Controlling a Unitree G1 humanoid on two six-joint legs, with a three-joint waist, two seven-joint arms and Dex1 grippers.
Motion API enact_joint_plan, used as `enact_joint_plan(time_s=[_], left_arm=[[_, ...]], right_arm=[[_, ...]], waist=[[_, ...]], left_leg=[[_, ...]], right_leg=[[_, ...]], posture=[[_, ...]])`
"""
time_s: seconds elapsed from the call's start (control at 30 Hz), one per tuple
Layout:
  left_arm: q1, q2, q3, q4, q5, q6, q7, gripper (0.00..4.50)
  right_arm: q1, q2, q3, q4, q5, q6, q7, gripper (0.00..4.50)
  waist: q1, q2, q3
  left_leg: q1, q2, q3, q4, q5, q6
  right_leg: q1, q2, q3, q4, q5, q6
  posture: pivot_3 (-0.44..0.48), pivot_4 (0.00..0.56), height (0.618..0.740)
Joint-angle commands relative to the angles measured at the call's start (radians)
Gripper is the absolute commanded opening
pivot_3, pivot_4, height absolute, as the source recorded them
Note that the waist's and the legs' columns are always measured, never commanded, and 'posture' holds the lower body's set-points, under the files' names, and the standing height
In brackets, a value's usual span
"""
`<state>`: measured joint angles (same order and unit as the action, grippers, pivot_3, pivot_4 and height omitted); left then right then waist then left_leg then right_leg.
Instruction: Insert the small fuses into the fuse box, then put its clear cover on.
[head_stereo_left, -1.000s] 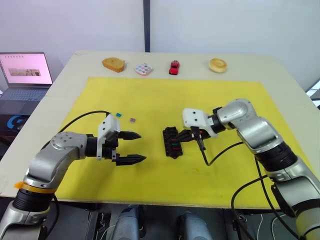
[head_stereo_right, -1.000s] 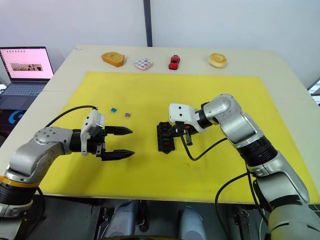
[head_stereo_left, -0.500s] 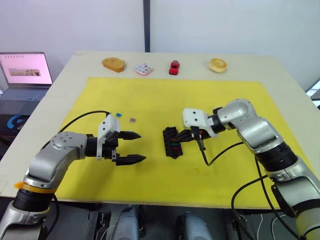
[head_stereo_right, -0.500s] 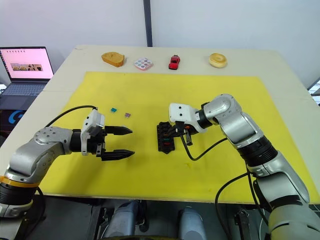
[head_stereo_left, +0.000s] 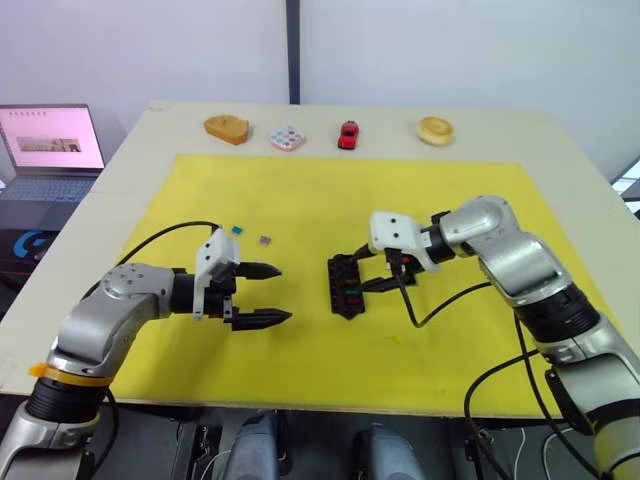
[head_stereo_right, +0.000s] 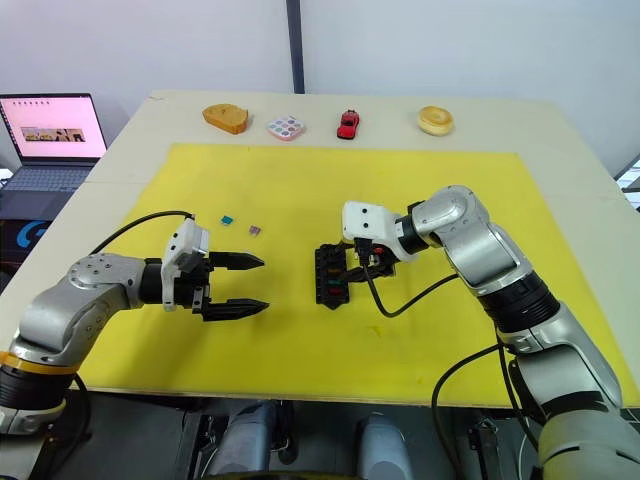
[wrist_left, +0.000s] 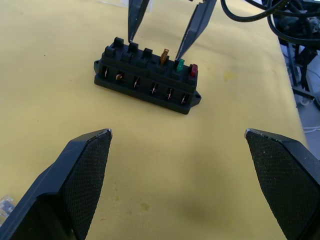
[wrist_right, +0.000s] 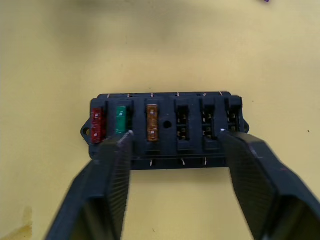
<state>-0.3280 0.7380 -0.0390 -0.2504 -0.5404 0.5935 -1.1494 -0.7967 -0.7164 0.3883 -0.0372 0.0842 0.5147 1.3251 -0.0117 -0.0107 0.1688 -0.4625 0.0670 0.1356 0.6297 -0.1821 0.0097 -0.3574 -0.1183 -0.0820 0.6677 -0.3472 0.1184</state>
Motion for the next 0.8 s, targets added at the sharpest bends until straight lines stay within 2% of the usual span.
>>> enact_joint_plan(time_s=[0.03,0.37,0.4,0.43,0.57,0.8], left_arm=[[-0.017,0.007,0.009,-0.001,0.0,-0.022,-0.007,4.5],[-0.041,0.019,0.014,0.033,0.006,-0.03,-0.024,4.5],[-0.045,0.021,0.014,0.037,0.007,-0.031,-0.025,4.5],[-0.049,0.022,0.014,0.041,0.007,-0.031,-0.026,4.5],[-0.055,0.019,0.01,0.04,0.006,-0.03,-0.027,4.5],[-0.045,0.023,0.011,0.031,0.003,-0.025,-0.033,4.5]], right_arm=[[-0.009,0.0,-0.032,-0.019,0.022,0.003,0.0,2.76],[-0.007,0.01,-0.147,0.007,0.157,0.06,0.005,2.76],[0.005,0.019,-0.162,0.003,0.178,0.067,0.0,2.2],[0.024,0.027,-0.174,-0.004,0.196,0.063,-0.003,1.97],[0.1,0.041,-0.18,-0.002,0.198,0.01,-0.021,0.02],[0.134,0.067,-0.196,0.01,0.227,0.005,-0.039,0.02]], waist=[[0.0,0.0,0.0],[0.0,0.0,0.0],[0.0,0.0,0.0],[-0.001,0.0,0.0],[0.002,0.0,0.0],[-0.001,0.0,0.0]], left_leg=[[0.0,0.0,0.0,0.0,0.0,0.0],[0.0,0.0,0.0,0.0,0.0,0.0],[0.0,0.0,0.0,0.0,0.0,0.0],[0.0,0.0,0.0,0.0,0.0,0.0],[-0.001,0.0,0.0,0.0,0.0,0.0],[-0.001,0.0,0.0,0.0,0.0,0.0]], right_leg=[[0.0,0.0,0.0,0.0,0.0,0.0],[0.0,0.0,0.0,0.0,0.0,0.0],[0.001,0.0,0.0,0.0,0.0,0.0],[0.001,0.0,0.0,0.0,0.0,0.0],[0.001,0.0,0.0,0.0,0.0,0.0],[0.001,0.0,0.0,0.0,0.0,0.0]], posture=[[0.0,0.15,0.74],[0.0,0.15,0.74],[0.0,0.15,0.74],[0.0,0.15,0.74],[0.0,0.15,0.74],[0.0,0.15,0.74]])
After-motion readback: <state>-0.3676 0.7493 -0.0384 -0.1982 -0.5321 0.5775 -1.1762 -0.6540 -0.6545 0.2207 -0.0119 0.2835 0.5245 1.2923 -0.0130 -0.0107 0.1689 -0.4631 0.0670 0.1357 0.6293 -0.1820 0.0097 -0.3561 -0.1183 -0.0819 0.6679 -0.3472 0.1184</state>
